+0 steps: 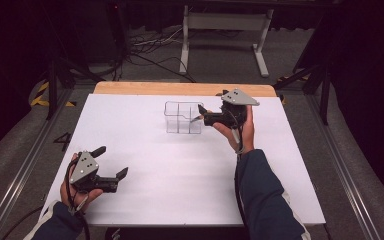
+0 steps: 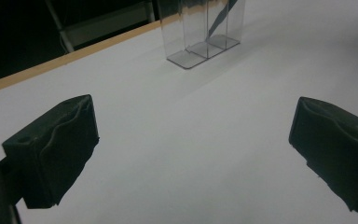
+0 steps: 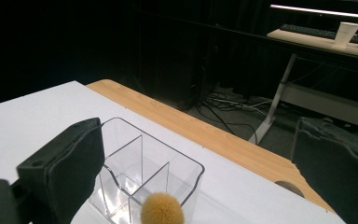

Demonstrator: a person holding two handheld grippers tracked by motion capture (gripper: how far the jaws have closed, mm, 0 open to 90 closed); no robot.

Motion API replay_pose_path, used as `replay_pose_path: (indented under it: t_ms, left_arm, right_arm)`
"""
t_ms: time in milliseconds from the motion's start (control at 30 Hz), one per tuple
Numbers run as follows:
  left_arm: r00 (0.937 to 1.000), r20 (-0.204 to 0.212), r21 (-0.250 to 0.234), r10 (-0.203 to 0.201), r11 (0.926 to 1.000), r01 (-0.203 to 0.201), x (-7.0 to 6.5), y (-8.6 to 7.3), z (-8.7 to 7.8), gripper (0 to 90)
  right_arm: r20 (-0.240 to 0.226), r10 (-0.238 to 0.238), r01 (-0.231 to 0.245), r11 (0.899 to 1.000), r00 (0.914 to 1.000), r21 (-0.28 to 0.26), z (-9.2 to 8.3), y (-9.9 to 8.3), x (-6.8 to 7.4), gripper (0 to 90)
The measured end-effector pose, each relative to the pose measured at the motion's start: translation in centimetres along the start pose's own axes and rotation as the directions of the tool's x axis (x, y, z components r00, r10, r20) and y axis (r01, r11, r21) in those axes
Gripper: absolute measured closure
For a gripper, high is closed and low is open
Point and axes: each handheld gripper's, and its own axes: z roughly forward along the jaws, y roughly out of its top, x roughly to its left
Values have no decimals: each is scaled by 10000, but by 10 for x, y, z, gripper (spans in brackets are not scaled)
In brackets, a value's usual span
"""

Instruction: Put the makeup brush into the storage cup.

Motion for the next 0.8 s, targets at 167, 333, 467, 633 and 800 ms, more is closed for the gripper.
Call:
replay_pose_path:
  t_ms: [167, 333, 467, 633, 800]
  left_arm:
    - [10000, -63, -97, 29, 9999, -30, 0, 1, -2, 21]
    - [9999, -95, -209, 54, 9998, -56, -1, 2, -4, 21]
    - [9999, -118, -242, 102, 9997, -105, -1, 2, -5, 21]
    - [9999, -85, -241, 120, 9996, -122, -1, 3, -5, 21]
    - [9999, -101, -275, 104, 9996, -107, -2, 3, -6, 21]
  right_arm:
    - [38, -119, 119, 9999, 9999, -63, -8, 1, -2, 34]
    - [42, -288, 289, 9996, 9996, -35, -18, -1, -3, 35]
    - [45, -327, 328, 9994, 9995, -67, -24, -3, -4, 35]
    - [83, -252, 253, 9997, 9996, -68, -30, -5, -7, 35]
    - [128, -401, 401, 9992, 9991, -13, -35, -9, -8, 37]
